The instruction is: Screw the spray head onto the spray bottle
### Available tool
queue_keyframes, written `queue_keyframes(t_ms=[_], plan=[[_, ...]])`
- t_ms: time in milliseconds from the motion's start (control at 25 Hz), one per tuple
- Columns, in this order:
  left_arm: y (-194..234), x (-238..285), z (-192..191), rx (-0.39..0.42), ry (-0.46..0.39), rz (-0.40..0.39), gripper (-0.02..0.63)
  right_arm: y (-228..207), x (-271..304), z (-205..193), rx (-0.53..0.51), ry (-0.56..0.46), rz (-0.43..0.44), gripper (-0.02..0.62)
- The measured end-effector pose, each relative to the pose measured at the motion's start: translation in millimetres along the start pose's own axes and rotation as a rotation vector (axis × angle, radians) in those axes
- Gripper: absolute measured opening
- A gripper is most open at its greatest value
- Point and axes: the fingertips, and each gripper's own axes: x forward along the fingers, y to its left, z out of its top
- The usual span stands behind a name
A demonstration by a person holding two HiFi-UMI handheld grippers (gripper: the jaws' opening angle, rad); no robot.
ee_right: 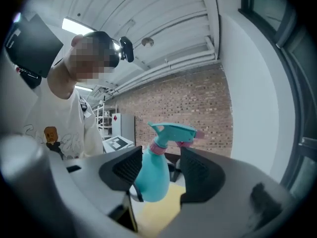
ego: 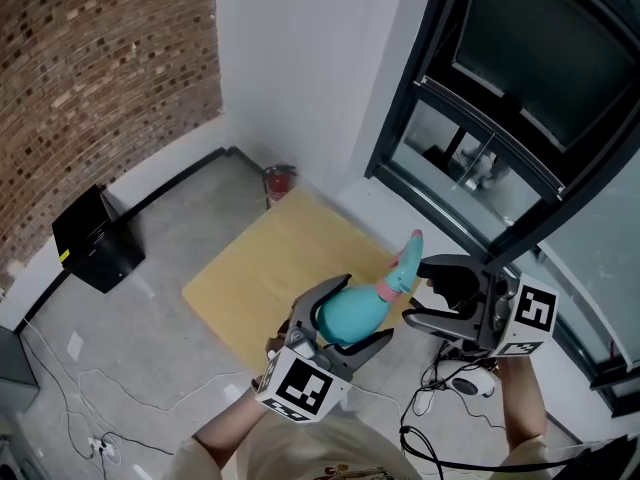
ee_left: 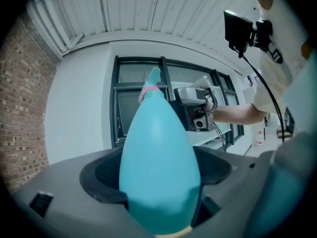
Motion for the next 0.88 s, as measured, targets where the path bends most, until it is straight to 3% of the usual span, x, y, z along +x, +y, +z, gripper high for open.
queue_keyframes(t_ms=[160, 280, 360, 600, 880], plan=[[5.3, -1.2, 4.1, 0.017, -0.023, -0.009, 0.425, -9.2, -20.7, 2.7, -0.073, 0.113, -0.069, 0.229], [4.2, -3.9, 0.2, 0.064, -0.009, -0.059, 0.425, -10.8, -33.5, 21.0, -0.233, 0.187, -0.125, 0.227], [2.8, -6.0, -3.1, 0.100, 0.002, -0.104, 0.425, -8.8, -32.6, 32.1, -0.341, 0.255, -0.113, 0.229], [-12.2, -13.2, 0.7, 0.155, 0.002, -0.273, 0.425, 11.8, -10.6, 35.6, -0.474, 0.400, 0.132, 0.227], [-20.1, -18.7, 0.7, 0.190, 0.025, -0.387, 0.425, 36.8, 13.5, 13.4, -0.412, 0.479, 0.349, 0.227]])
